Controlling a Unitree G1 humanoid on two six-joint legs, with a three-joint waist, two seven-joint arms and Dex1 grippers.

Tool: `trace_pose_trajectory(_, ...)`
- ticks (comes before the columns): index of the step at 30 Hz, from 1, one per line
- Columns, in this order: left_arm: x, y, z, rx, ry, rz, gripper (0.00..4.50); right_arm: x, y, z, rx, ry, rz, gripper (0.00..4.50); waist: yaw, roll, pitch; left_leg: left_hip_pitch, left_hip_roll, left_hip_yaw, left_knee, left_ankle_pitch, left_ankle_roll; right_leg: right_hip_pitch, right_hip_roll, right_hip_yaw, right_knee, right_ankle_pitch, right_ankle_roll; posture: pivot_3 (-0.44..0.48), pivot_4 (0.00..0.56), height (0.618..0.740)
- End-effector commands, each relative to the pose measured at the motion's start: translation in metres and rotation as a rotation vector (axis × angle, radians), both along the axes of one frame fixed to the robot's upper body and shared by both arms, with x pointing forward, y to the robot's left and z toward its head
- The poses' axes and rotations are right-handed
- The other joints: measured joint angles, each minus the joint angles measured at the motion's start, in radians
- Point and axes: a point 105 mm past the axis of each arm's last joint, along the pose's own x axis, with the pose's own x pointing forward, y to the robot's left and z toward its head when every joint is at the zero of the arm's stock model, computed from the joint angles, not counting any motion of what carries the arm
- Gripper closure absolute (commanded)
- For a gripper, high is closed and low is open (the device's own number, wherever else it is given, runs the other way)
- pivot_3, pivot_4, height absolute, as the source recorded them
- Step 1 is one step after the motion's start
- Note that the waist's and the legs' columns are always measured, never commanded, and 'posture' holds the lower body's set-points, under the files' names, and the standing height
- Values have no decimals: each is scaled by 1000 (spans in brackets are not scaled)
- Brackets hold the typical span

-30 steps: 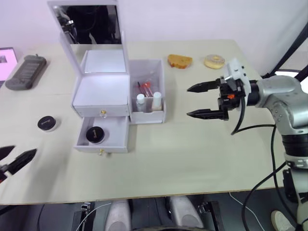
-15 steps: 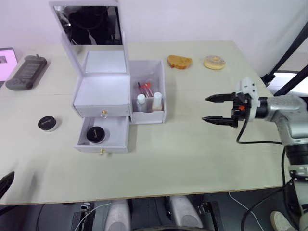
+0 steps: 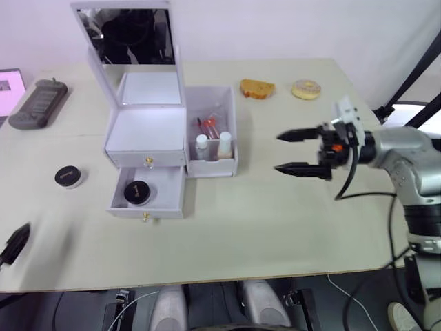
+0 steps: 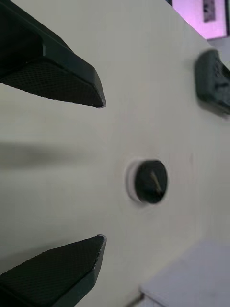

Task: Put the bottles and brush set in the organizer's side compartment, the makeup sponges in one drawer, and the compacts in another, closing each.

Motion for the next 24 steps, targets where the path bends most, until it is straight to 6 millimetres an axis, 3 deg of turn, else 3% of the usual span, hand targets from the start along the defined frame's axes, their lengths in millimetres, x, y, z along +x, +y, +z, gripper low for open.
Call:
trace_pose_trajectory(1, 14, -3, 1, 14, 46, 4, 36, -3, 14, 11, 4, -21, 14, 0, 0, 0, 0, 0, 0, 0, 0, 0, 0, 0, 0, 0, 0, 0, 0, 0, 150, 740)
trace_pose_trajectory(5, 32, 2, -4, 13, 91, 49, 36, -3, 24, 17, 5, -51, 12, 0, 1, 0, 0, 0, 0, 0, 1, 0, 0, 0, 0, 0, 0, 0, 0, 0, 150, 740)
trace_pose_trajectory(11, 54, -7, -24, -91, 264, 20, 36, -6, 25, 16, -11, -57, 8, 0, 1, 0, 0, 0, 0, 0, 0, 0, 0, 0, 0, 0, 0, 0, 0, 0, 150, 740)
trace_pose_trajectory(24, 107, -11, -24, -59, 396, 51, 36, -9, 29, 34, 7, -69, 8, 0, 2, 0, 0, 0, 0, -1, 0, 0, 0, 0, 1, -1, 1, 1, 1, 0, 150, 740)
